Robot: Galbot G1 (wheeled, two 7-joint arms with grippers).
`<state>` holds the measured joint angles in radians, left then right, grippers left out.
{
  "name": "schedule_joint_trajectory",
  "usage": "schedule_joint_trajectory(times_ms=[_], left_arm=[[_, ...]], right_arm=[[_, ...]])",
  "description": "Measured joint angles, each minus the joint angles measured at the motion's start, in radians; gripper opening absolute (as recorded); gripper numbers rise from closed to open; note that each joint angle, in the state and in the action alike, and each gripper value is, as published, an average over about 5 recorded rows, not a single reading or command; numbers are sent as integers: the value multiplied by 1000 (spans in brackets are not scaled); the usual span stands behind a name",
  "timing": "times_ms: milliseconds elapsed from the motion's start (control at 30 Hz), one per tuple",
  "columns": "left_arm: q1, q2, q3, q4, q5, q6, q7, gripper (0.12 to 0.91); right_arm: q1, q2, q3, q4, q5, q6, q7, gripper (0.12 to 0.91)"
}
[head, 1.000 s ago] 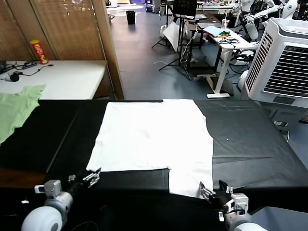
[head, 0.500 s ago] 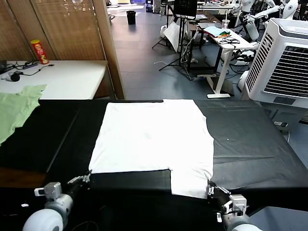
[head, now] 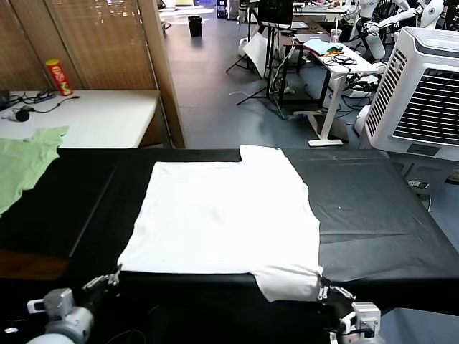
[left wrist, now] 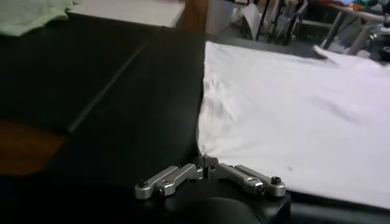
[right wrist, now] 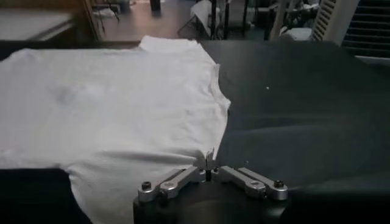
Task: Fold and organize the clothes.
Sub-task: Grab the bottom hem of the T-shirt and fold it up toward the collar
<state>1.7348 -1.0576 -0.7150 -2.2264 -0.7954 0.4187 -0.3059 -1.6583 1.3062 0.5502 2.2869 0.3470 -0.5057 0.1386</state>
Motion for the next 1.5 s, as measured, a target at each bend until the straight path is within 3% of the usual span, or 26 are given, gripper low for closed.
schedule_joint_trajectory(times_ms=[267, 433, 667, 967, 1067, 1200, 1367, 1500], left_arm=[[-183, -65, 69, 78, 96, -53, 34, 127], [-293, -85, 111, 149, 148, -68, 36, 127], [-420, -97, 159, 253, 226, -82, 36, 127], [-500, -100, 171, 368, 251, -88, 33, 127], [-509, -100, 172, 392, 256, -84, 33, 127], [-519, -101, 178, 407, 270, -80, 37, 167], [-514, -96, 176, 401, 270, -77, 36, 420], [-490, -83, 164, 380, 267, -70, 43, 638]], right_arm=[[224, -55, -51, -187, 12, 57, -28, 122], [338, -77, -86, -290, 13, 74, -38, 122], [460, -66, -130, -426, 7, 95, -46, 122], [580, -39, -167, -559, 4, 113, -70, 132], [599, -36, -173, -578, 6, 98, -81, 225], [593, -46, -168, -567, 13, 75, -100, 439], [541, -82, -146, -488, 28, 50, -103, 709], [470, -113, -120, -400, 32, 41, -102, 789]])
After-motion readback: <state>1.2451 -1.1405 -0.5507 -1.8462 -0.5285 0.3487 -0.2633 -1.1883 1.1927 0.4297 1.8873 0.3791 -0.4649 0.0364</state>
